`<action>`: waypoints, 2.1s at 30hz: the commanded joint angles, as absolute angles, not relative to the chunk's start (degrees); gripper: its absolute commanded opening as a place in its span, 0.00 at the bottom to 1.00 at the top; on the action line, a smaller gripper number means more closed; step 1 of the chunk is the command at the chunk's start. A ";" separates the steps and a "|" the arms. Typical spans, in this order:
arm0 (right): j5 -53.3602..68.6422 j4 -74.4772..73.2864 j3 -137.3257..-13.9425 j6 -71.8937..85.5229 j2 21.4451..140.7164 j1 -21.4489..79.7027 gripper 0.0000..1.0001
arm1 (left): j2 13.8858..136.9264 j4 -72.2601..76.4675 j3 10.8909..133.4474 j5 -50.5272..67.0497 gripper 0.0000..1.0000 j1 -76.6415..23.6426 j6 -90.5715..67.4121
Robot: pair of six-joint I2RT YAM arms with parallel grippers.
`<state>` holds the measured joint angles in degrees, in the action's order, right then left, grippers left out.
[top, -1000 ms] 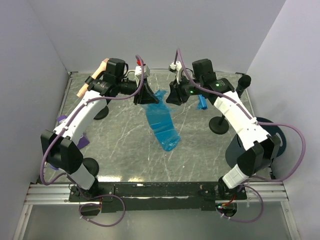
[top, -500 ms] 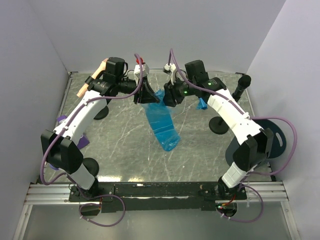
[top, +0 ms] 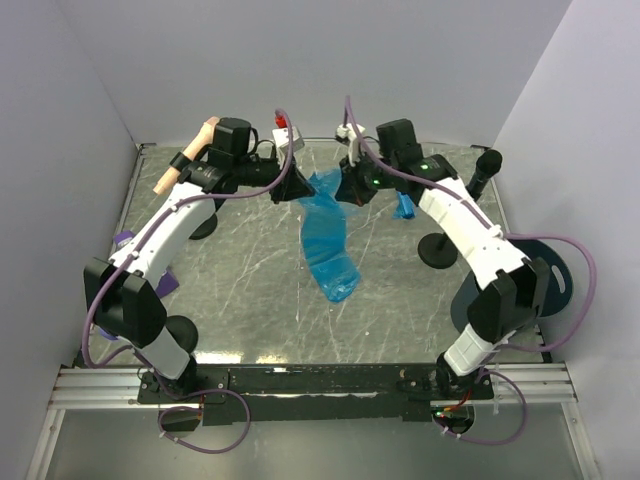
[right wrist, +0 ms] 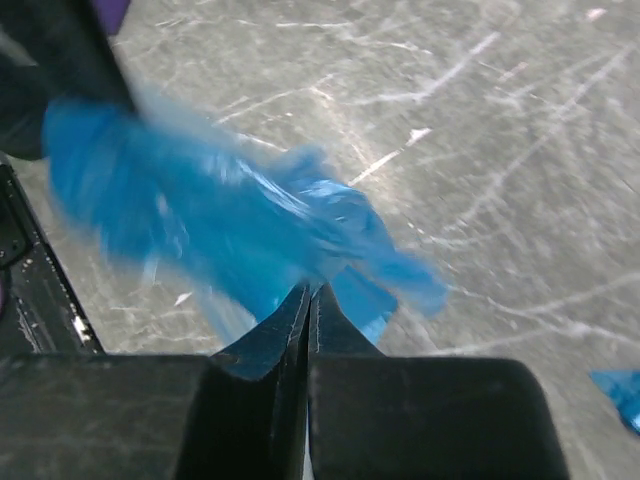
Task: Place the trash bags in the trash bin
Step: Unfold the trash bag at the center of the board.
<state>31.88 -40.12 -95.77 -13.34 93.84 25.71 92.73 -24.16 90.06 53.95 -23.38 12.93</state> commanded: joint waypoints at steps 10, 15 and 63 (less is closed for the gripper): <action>30.24 -41.31 -89.65 -15.29 82.88 18.20 0.00 | 90.70 -19.51 87.71 33.41 0.04 -22.76 11.34; 30.06 -41.31 -89.39 -15.38 82.09 16.61 0.00 | 90.62 -18.72 87.45 27.08 0.03 -22.59 9.41; 35.87 -42.01 -97.12 -14.59 85.17 19.34 0.00 | 91.68 -3.61 85.26 50.81 0.62 -26.81 6.77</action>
